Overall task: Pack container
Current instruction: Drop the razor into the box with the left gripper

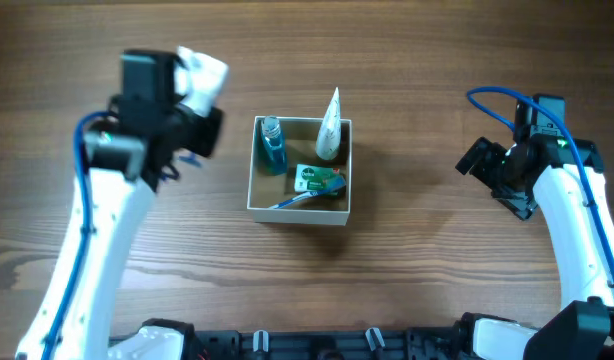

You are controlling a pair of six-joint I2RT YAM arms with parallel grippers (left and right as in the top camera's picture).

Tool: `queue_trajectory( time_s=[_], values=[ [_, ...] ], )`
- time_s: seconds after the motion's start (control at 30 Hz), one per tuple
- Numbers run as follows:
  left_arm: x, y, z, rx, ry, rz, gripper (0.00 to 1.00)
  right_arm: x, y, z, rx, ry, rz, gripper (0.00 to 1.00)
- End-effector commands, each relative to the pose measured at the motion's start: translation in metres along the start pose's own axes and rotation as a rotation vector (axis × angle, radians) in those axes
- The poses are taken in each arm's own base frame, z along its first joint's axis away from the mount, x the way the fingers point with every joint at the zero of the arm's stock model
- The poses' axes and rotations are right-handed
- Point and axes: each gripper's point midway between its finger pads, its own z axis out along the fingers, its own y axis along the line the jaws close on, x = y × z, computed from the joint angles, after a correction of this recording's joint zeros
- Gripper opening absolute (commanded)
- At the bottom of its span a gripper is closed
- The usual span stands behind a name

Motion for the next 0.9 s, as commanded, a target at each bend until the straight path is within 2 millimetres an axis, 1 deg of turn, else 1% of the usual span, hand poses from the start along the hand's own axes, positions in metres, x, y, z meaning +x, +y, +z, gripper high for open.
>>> queue_trajectory(
  time_s=[0.0, 0.07, 0.1, 0.17, 0.2, 0.3, 0.37, 0.43, 0.5, 0.53, 0.57, 0.6, 0.63, 0.7, 0.73, 0.8, 0.87],
  values=[
    [0.001, -0.089, -0.02, 0.18, -0.01, 0.285, 0.04, -0.001, -0.002, -0.004, -0.001, -0.014, -0.006, 1.0],
    [0.007, -0.127, -0.022, 0.252, 0.0, 0.443, 0.04, -0.001, -0.002, -0.004, -0.001, -0.014, -0.007, 1.0],
    [0.009, -0.142, -0.021, 0.28, 0.0, 0.518, 0.04, -0.001, -0.002, -0.004, -0.001, -0.015, -0.007, 1.0],
    [0.013, -0.16, -0.017, 0.314, 0.004, 0.626, 0.04, -0.001, -0.002, -0.004, -0.001, -0.015, -0.006, 1.0],
    [0.016, -0.171, -0.011, 0.335, 0.011, 0.693, 0.04, -0.001, -0.002, -0.004, -0.001, -0.015, -0.007, 1.0],
    [0.022, -0.181, 0.008, 0.36, 0.052, 0.751, 0.04, -0.001, -0.002, -0.004, -0.001, -0.015, -0.007, 1.0],
    [0.026, -0.185, 0.027, 0.37, 0.09, 0.752, 0.04, -0.001, -0.002, -0.004, -0.001, -0.015, -0.007, 1.0],
    [0.025, -0.189, 0.046, 0.373, 0.103, 0.753, 0.04, -0.001, -0.002, -0.004, -0.001, -0.015, -0.007, 1.0],
    [0.022, -0.193, 0.06, 0.372, 0.1, 0.752, 0.04, 0.0, -0.002, -0.004, 0.002, -0.01, -0.008, 1.0],
    [0.022, -0.193, 0.063, 0.371, 0.098, 0.752, 0.04, 0.001, -0.003, -0.004, 0.003, -0.008, -0.01, 1.0],
    [0.021, -0.194, 0.065, 0.371, 0.098, 0.752, 0.15, 0.001, -0.003, -0.004, 0.003, -0.007, -0.015, 1.0],
    [0.021, -0.194, 0.065, 0.371, 0.098, 0.752, 0.3, 0.0, -0.002, -0.004, 0.002, -0.009, -0.027, 1.0],
    [0.021, -0.192, 0.066, 0.36, 0.1, 0.753, 0.38, 0.0, -0.002, -0.004, 0.003, -0.008, -0.033, 0.99],
    [0.019, -0.181, 0.068, 0.296, 0.114, 0.76, 0.44, 0.001, -0.003, -0.004, 0.003, -0.007, -0.032, 1.0],
    [0.016, -0.168, 0.067, 0.218, 0.123, 0.757, 0.49, 0.001, -0.003, -0.004, 0.003, -0.007, -0.032, 1.0],
    [0.007, -0.149, 0.057, 0.106, 0.113, 0.7, 0.5, 0.001, -0.003, -0.004, 0.003, -0.007, -0.033, 1.0],
    [-0.007, -0.116, 0.038, -0.028, 0.081, 0.558, 0.52, 0.001, -0.003, -0.004, 0.003, -0.007, -0.032, 1.0]
  ],
)
